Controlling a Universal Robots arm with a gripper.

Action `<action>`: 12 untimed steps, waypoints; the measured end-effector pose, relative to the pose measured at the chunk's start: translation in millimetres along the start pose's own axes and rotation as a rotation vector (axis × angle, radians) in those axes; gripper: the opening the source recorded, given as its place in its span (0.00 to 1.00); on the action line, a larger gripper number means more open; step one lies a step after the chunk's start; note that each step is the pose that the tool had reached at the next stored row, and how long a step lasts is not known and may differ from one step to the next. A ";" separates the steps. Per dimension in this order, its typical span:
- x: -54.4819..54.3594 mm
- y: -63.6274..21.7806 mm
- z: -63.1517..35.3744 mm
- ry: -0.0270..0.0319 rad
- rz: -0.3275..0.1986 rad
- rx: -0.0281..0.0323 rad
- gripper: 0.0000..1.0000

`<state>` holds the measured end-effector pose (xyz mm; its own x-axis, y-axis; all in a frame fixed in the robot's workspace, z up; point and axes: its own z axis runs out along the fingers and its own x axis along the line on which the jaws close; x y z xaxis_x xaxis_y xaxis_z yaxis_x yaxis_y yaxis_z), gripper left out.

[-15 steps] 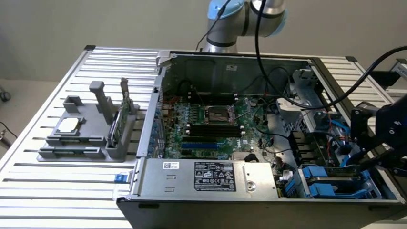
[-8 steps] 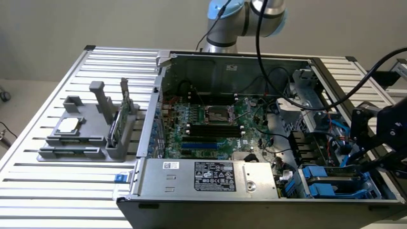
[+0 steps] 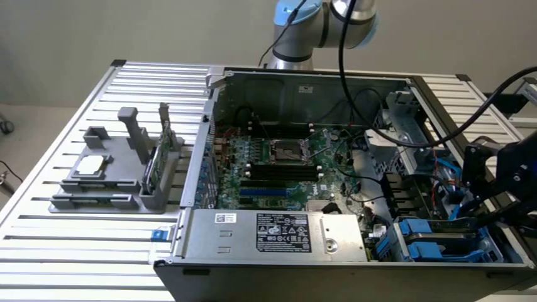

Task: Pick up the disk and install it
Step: 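Insert the first disk wire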

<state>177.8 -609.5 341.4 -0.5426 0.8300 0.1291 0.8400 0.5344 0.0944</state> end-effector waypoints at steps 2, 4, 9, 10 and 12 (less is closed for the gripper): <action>-0.4 0.1 1.0 0.0020 0.001 -0.0015 0.30; -0.7 0.1 2.1 0.0042 0.002 -0.0032 0.30; -1.1 0.5 3.7 0.0087 0.005 -0.0063 0.30; -1.4 0.8 3.7 0.0091 0.005 -0.0064 0.30; -1.8 1.6 3.7 0.0097 0.007 -0.0065 0.30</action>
<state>180.2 -609.6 337.6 -0.5370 0.8320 0.1393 0.8435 0.5277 0.0999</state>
